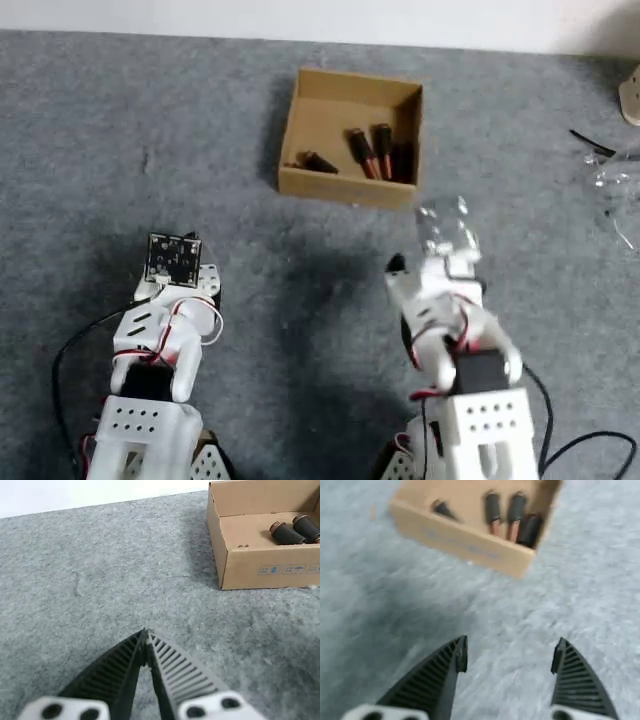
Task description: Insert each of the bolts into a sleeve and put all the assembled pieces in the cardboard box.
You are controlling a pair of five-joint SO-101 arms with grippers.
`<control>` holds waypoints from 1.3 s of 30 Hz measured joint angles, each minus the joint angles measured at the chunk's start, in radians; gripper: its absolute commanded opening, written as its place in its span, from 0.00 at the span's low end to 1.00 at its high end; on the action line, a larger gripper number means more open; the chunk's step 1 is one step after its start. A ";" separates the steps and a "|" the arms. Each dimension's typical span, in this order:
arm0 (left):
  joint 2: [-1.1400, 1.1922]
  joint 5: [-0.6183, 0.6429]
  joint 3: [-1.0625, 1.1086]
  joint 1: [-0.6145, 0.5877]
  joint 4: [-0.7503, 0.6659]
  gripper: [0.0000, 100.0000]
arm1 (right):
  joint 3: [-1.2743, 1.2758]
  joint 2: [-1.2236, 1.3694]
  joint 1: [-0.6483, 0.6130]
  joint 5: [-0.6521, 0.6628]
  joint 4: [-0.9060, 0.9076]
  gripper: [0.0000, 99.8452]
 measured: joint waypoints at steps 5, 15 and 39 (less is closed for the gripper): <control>0.000 0.000 0.000 0.000 0.000 0.01 | 0.358 -0.219 0.040 -0.002 -0.241 0.24; 0.000 0.000 0.000 0.000 0.000 0.01 | 0.387 -0.486 0.071 -0.002 0.063 0.24; 0.000 0.000 0.006 0.003 0.407 0.01 | 0.387 -0.503 0.075 -0.002 0.482 0.24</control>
